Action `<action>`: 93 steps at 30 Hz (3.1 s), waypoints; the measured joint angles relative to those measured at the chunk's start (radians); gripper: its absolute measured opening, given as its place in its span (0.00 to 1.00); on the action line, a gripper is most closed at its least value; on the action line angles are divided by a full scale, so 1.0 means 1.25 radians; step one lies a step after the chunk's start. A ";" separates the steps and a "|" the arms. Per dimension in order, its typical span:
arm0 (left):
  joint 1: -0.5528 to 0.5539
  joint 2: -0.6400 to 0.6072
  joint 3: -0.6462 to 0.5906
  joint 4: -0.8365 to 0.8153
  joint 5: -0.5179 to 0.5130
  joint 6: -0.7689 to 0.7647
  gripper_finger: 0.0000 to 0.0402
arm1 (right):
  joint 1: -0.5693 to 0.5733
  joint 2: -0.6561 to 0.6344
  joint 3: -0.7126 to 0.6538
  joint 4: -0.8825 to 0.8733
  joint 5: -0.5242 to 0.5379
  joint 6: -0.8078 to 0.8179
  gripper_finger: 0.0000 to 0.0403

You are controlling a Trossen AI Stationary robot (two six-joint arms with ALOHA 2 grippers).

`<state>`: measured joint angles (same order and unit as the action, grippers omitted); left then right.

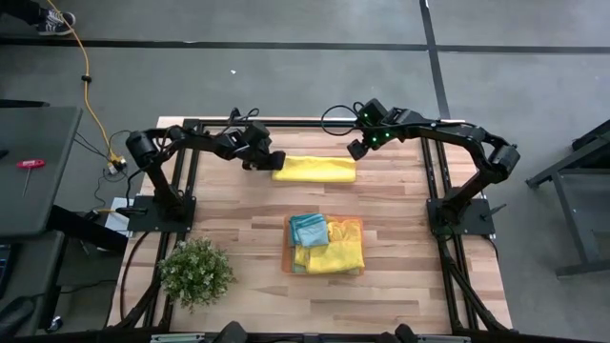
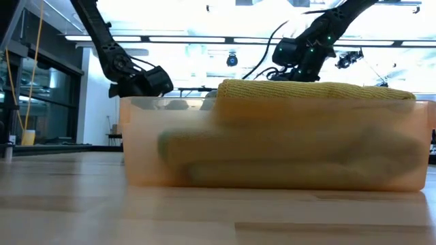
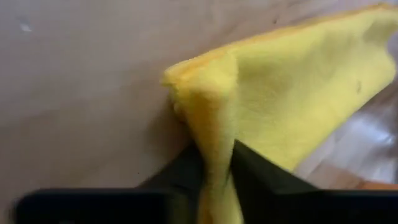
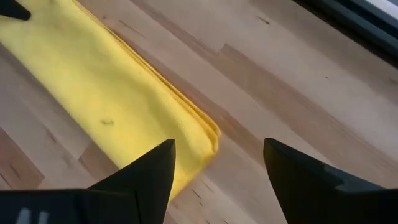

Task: Fold microfiber towels
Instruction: Fold the yellow microfiber towel

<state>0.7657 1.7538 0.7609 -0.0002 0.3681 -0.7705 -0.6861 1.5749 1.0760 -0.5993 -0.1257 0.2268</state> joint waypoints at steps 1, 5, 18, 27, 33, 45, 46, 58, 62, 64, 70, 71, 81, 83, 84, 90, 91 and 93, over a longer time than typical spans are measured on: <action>0.000 -0.001 0.000 -0.011 0.001 0.013 0.12 | 0.000 0.000 0.000 -0.003 0.000 0.000 0.59; 0.020 -0.028 -0.002 -0.052 0.015 0.045 0.04 | 0.005 0.000 0.000 -0.022 -0.033 0.013 0.59; 0.042 -0.158 -0.001 -0.191 0.006 0.103 0.00 | 0.063 0.002 -0.178 0.153 -0.053 0.215 0.59; 0.043 -0.236 0.000 -0.398 -0.128 0.173 0.00 | 0.063 0.002 -0.253 0.278 -0.091 0.312 0.59; 0.036 -0.261 0.030 -0.421 -0.164 0.147 0.00 | 0.063 0.002 -0.258 0.316 -0.092 0.325 0.59; -0.078 -0.111 0.187 -0.358 -0.185 0.094 0.00 | 0.076 0.002 -0.257 0.358 -0.093 0.342 0.59; -0.087 -0.097 0.196 -0.343 -0.182 0.080 0.00 | 0.079 0.002 -0.257 0.358 -0.087 0.343 0.59; -0.152 -0.031 0.267 -0.261 -0.171 0.012 0.00 | 0.129 0.019 -0.258 0.281 0.036 0.375 0.59; -0.148 -0.031 0.266 -0.319 -0.178 0.042 0.00 | 0.131 0.008 -0.258 0.314 0.013 0.357 0.59; -0.145 -0.031 0.266 -0.362 -0.182 0.062 0.00 | 0.130 -0.001 -0.257 0.314 0.009 0.357 0.59; -0.136 -0.044 0.266 -0.448 -0.239 0.113 0.00 | 0.110 -0.027 -0.257 0.239 0.056 0.364 0.59; -0.136 -0.048 0.266 -0.451 -0.240 0.117 0.00 | 0.107 -0.028 -0.257 0.230 0.056 0.365 0.59; -0.115 -0.087 0.266 -0.455 -0.245 0.120 0.00 | 0.131 0.024 -0.255 0.225 0.056 0.452 0.59; -0.115 -0.087 0.266 -0.458 -0.244 0.119 0.00 | 0.147 0.040 -0.255 0.236 0.066 0.473 0.59; -0.115 -0.087 0.266 -0.456 -0.245 0.119 0.00 | 0.156 0.044 -0.255 0.241 0.076 0.484 0.59; -0.115 -0.087 0.266 -0.431 -0.244 0.097 0.00 | 0.195 0.047 -0.254 0.257 0.108 0.573 0.48; -0.115 -0.087 0.266 -0.427 -0.243 0.096 0.00 | 0.205 0.047 -0.254 0.264 0.108 0.589 0.44; -0.116 -0.087 0.266 -0.422 -0.242 0.091 0.00 | 0.223 0.049 -0.254 0.288 0.098 0.609 0.33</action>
<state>0.6202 1.6455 1.0931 -0.5282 0.0658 -0.6571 -0.4073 1.6357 0.7582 -0.2389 -0.0034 0.9886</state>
